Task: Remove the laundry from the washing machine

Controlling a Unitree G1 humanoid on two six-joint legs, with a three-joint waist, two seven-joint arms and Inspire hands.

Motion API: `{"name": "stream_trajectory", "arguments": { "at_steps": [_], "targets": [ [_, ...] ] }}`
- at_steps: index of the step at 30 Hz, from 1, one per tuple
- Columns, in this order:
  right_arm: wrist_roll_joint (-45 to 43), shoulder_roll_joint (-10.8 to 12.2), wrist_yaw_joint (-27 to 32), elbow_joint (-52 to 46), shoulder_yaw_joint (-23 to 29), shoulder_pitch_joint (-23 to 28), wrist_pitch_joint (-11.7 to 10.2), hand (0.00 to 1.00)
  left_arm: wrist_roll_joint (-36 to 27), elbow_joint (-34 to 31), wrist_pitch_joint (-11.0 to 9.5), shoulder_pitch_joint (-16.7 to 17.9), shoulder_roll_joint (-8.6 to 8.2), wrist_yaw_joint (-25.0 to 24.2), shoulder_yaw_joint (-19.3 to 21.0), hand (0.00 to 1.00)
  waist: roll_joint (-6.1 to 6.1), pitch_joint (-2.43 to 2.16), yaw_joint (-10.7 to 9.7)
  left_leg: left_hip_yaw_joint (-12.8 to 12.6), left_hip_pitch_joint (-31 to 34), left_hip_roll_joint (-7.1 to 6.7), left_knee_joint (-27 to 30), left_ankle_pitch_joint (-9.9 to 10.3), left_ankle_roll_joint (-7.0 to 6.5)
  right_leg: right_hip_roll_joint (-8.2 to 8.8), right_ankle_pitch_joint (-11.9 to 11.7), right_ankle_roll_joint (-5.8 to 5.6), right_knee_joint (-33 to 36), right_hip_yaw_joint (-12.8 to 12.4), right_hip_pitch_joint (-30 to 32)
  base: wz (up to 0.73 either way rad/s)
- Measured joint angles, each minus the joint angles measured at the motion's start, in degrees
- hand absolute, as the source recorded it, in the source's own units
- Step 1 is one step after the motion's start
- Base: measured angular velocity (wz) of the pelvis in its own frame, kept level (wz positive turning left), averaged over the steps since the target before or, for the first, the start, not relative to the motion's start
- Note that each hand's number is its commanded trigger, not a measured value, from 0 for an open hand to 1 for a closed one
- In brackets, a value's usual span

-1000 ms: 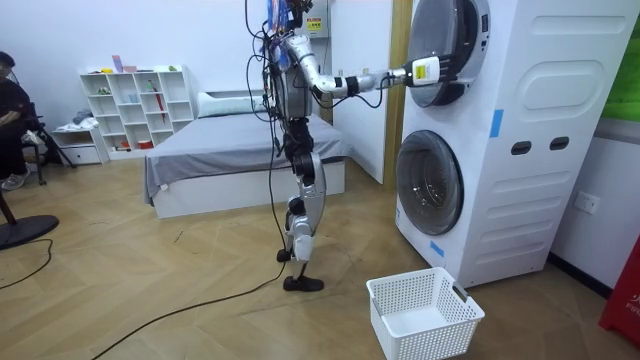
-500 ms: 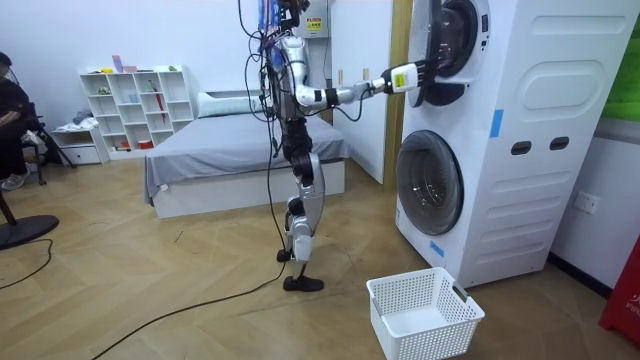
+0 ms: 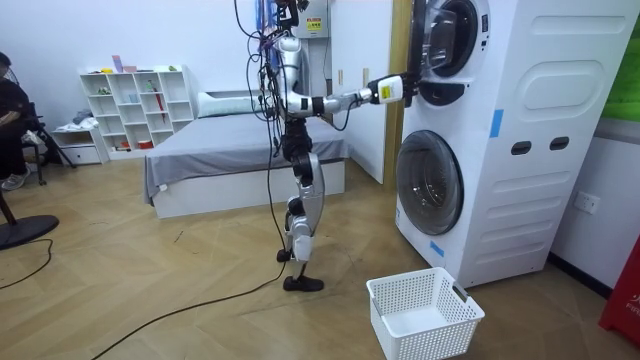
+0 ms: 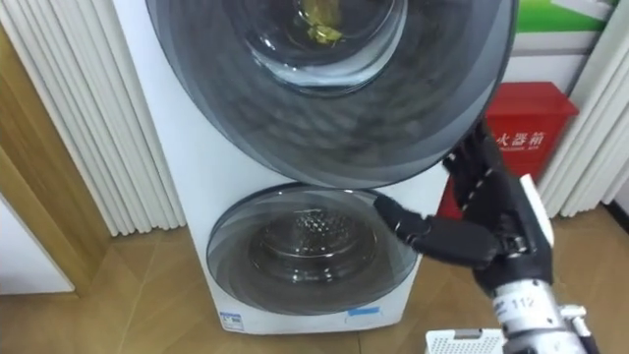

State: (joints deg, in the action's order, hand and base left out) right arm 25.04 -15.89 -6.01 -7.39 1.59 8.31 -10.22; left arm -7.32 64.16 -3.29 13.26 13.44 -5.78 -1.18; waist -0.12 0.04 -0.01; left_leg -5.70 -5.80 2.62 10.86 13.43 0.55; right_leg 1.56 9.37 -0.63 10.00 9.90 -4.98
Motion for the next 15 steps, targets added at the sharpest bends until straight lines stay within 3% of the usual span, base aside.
{"name": "stream_trajectory", "arguments": {
  "at_steps": [4,8,10,15],
  "targets": [
    [-1.4,0.1,-2.6,0.0,-1.9,0.9,1.0,0.0,0.0,-0.1,0.0,-0.5,0.03,-0.1,-1.5,0.0,0.26,0.08,0.0,-0.7,0.4,0.09,0.2,0.0,0.0,-0.03,0.0,0.04,0.8,-0.6,1.2,-0.11],
    [-4.2,0.5,-5.0,-1.2,-4.3,1.2,2.9,0.0,0.0,0.0,0.0,-1.1,-0.02,-0.4,-3.6,0.0,1.18,-0.17,-0.3,-1.0,1.4,0.13,0.5,0.0,0.0,-0.09,-0.1,0.13,1.1,-0.9,2.2,-0.04],
    [-4.5,0.5,-6.1,-2.6,-4.9,2.6,2.9,0.0,0.0,0.1,0.0,-1.3,-0.03,-0.5,-4.5,0.0,1.56,-0.34,-0.4,-1.2,1.4,0.19,0.5,0.0,0.0,-0.13,-0.1,0.13,1.1,-0.9,2.2,0.0],
    [-4.9,0.4,-9.5,-4.1,-7.2,3.5,2.9,0.0,-0.2,1.7,-0.8,-2.5,-0.03,-0.5,-4.8,0.0,1.68,-0.24,-0.7,-2.6,1.2,0.68,0.5,0.1,0.18,-0.6,-0.3,0.4,1.7,-2.1,3.1,-0.16]
  ]
}}
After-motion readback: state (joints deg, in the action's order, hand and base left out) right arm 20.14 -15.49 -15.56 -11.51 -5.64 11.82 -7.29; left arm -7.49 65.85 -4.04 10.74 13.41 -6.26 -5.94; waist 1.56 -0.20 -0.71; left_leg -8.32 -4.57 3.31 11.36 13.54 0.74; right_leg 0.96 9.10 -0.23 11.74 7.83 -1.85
